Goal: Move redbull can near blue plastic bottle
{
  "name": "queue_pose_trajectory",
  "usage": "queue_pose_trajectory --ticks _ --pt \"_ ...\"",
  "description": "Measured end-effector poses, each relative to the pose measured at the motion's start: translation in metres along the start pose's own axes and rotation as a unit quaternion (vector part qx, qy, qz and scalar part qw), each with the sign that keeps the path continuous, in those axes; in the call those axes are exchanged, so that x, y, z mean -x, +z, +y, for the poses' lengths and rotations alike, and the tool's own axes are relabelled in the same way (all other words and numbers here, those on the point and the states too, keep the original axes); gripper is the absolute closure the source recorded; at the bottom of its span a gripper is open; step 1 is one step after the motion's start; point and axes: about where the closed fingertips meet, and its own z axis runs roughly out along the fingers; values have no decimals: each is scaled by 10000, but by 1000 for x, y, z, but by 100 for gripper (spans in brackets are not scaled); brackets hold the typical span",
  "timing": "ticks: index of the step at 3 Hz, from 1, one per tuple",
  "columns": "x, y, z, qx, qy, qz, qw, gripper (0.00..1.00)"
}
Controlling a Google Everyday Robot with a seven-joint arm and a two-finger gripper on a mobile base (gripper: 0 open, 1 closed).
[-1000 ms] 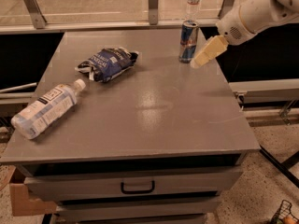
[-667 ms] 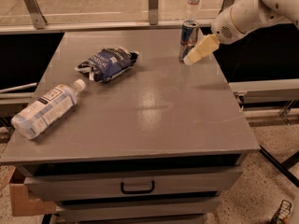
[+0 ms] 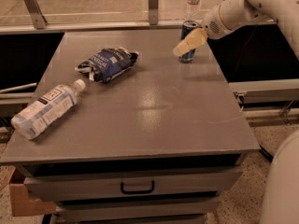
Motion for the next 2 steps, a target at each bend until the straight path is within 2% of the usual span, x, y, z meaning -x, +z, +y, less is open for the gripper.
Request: queue_pose_trajectory --ticks 1,2 --pt "8 10 -3 20 141 -83 9999 17" --pt "11 16 -3 50 221 -127 9997 40"
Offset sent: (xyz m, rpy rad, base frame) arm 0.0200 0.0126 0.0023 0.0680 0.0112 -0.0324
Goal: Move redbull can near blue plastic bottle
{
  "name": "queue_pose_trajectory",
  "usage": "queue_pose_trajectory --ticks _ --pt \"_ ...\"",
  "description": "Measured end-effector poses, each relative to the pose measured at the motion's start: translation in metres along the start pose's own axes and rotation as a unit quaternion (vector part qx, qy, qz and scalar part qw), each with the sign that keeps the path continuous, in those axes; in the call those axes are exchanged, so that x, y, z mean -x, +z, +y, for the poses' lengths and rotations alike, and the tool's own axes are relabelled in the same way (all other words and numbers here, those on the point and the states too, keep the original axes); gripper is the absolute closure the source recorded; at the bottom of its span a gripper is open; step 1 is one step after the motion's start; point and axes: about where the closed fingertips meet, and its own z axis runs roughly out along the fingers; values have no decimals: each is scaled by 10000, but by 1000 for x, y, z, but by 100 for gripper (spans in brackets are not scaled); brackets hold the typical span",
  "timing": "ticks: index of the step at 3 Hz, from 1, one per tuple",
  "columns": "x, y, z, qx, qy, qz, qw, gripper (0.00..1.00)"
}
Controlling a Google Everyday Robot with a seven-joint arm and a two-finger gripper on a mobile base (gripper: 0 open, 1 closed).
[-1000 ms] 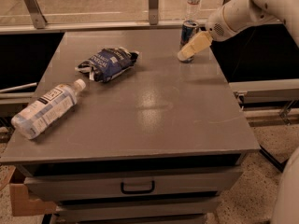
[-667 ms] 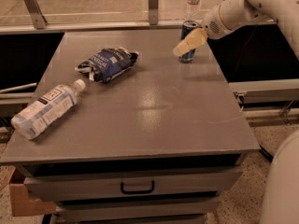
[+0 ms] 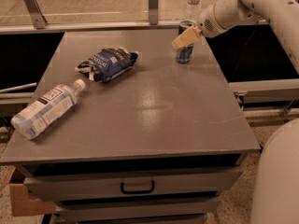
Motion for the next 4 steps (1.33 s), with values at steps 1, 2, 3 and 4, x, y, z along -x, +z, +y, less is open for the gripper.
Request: queue_pose_trajectory --ticks 1,2,3,4 --pt "3 2 1 26 22 -44 10000 64" --pt "15 -9 6 28 -135 -230 9996 93" --pt "32 -24 15 35 -366 -476 9982 100" --pt "49 -42 48 405 -737 -744 9937 100"
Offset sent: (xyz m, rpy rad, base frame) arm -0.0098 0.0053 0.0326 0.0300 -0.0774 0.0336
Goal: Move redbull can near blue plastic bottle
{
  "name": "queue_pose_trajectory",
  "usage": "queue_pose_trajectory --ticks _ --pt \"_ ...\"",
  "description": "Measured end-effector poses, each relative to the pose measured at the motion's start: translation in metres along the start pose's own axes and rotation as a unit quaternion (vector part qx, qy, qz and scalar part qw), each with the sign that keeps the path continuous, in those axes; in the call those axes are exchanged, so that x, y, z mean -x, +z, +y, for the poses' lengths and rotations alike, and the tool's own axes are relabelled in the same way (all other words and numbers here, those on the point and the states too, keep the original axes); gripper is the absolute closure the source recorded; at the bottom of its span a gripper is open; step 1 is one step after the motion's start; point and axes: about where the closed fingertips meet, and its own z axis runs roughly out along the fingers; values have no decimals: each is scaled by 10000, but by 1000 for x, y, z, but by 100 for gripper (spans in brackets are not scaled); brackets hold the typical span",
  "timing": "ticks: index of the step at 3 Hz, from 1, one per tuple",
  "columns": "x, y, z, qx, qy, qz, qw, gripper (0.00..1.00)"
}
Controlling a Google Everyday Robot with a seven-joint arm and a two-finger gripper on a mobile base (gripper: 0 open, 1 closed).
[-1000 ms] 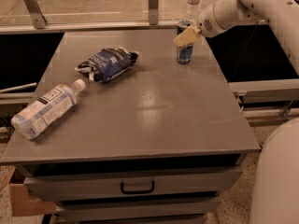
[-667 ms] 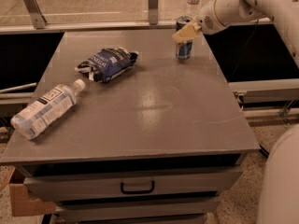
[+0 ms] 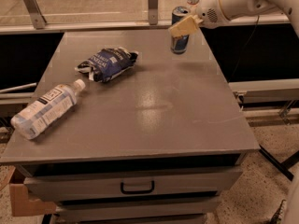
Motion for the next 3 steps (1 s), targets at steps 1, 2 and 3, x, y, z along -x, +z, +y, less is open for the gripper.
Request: queue_pose_trajectory --ticks 1,2,3 --pt "25 5 57 845 -479 -253 9950 100" --pt "25 5 57 839 -474 -252 9950 100" --pt "46 25 81 1276 -749 -448 9880 100"
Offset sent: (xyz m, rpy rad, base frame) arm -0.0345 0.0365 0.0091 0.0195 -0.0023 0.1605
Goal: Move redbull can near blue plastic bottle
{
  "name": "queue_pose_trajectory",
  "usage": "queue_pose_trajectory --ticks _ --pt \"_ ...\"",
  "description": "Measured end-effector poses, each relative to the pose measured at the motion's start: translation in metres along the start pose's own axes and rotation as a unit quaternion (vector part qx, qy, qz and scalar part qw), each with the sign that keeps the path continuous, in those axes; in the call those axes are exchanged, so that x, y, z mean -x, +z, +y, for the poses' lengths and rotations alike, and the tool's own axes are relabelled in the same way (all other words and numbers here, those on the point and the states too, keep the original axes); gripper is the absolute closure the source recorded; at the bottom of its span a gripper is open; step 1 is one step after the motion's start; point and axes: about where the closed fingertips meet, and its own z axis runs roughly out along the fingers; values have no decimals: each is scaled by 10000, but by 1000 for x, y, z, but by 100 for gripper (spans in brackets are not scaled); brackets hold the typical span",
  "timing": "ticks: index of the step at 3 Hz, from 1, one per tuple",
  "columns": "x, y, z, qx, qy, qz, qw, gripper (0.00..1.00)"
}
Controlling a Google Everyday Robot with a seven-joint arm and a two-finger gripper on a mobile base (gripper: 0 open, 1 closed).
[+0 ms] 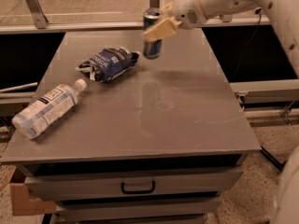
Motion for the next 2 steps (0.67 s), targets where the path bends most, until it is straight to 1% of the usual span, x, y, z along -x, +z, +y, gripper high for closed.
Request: queue_pose_trajectory --ticks 1,2 --pt "36 35 28 695 -438 -252 9963 100" --pt "67 62 60 1309 -879 -389 9867 100"
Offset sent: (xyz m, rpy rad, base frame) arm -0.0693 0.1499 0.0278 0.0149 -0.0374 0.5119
